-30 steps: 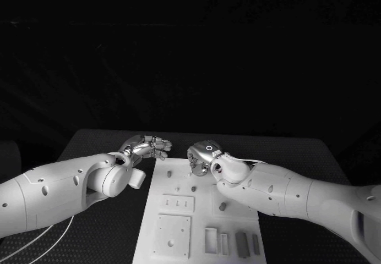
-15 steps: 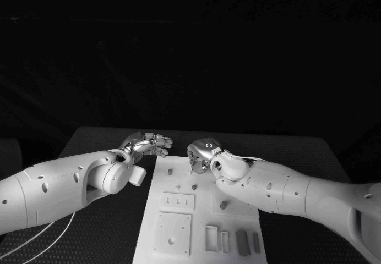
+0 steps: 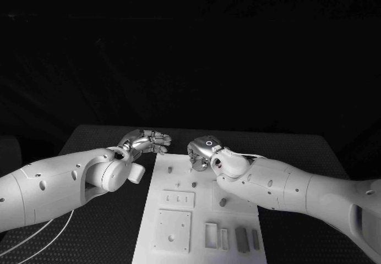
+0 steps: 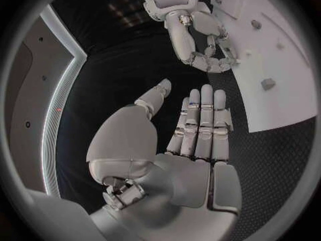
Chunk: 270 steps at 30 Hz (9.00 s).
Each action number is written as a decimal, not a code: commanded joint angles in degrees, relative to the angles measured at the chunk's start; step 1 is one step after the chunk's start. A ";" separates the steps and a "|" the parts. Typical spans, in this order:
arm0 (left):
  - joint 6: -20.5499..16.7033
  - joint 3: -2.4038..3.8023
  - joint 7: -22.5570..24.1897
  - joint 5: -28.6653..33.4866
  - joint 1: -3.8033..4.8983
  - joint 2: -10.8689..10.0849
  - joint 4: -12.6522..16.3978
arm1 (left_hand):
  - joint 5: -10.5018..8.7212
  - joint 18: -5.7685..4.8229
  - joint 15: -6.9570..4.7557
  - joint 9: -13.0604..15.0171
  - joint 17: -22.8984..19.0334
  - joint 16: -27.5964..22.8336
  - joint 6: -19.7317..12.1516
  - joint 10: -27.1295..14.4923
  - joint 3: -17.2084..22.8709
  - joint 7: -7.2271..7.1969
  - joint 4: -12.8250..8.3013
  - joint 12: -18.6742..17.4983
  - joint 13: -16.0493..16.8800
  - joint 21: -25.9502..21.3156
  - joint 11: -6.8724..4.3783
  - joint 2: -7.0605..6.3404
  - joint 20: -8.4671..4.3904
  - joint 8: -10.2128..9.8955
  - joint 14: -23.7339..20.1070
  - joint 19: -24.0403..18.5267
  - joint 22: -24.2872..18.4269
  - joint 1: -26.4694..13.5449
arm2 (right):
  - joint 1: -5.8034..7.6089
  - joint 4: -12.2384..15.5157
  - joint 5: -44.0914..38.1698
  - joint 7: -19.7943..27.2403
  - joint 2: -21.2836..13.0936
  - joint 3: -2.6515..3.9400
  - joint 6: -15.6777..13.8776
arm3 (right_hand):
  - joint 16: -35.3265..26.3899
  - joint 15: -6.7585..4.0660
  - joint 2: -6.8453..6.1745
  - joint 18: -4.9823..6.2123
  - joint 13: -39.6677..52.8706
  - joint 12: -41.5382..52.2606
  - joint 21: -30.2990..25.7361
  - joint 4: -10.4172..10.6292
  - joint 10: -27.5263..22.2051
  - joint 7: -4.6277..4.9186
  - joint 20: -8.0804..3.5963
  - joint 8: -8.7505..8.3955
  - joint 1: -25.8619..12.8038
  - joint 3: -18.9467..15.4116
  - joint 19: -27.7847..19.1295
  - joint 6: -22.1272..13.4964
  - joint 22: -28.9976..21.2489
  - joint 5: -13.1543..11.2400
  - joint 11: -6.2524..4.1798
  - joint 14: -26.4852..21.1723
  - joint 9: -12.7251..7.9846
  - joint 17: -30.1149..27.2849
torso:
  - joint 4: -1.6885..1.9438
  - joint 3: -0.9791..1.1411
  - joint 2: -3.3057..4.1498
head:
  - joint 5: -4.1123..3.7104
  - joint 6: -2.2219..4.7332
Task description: Assemble the parts on the task board
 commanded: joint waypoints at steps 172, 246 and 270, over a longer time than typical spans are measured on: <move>1.78 0.05 0.00 -0.13 0.05 -0.93 -0.92 | -0.16 1.16 0.27 0.85 1.11 -0.81 0.38 0.95 0.89 0.89 -0.57 -0.48 0.77 1.44 0.72 -0.11 0.31 -0.86 -0.55 -1.29 1.31 -1.14 | -0.64 3.78 12.80 7.28 -13.65 3.50 14.66 | 13.56 -1.28 -0.28 3.38 39.65 65.13 11.30 0.38 -23.51 2.46 -1.36 -4.59 -7.54 -7.62 -5.16 -7.48 0.89 1.14 -0.49 -7.14 -2.47 7.52 | -1.94 0.78 -0.28 | 0.51 -0.33; 1.17 0.05 -0.35 -0.19 0.06 -1.10 -0.95 | -0.06 1.18 0.29 0.99 1.27 -0.91 0.46 0.94 1.00 0.79 -0.55 -0.61 0.84 1.61 0.52 -0.01 0.33 -0.93 -0.54 -1.39 1.29 -1.28 | 0.48 12.38 -1.60 2.63 -12.65 3.06 6.33 | 11.53 -3.77 -1.68 3.38 36.52 65.01 11.95 2.83 -20.18 -0.55 -1.98 -1.56 -5.15 1.40 -3.21 0.46 0.04 1.22 -3.31 -4.34 2.27 9.26 | -1.97 0.65 -0.43 | 0.66 -0.23; 1.37 0.05 -0.39 -0.18 0.06 -0.24 -1.30 | -0.05 1.19 0.29 1.04 1.34 -0.94 0.45 0.95 1.04 0.81 -0.61 -0.66 0.87 1.69 0.54 -0.02 0.33 -0.97 -0.52 -1.41 1.29 -1.28 | -0.41 10.34 -3.72 -0.02 -4.03 1.76 6.75 | 11.35 -3.79 -2.04 3.38 36.33 64.89 12.07 3.36 -19.92 -0.55 -2.09 -1.74 -5.28 1.58 -2.83 0.52 -0.01 0.89 -3.31 -3.95 2.42 9.33 | -1.57 0.63 -0.25 | 0.96 -0.18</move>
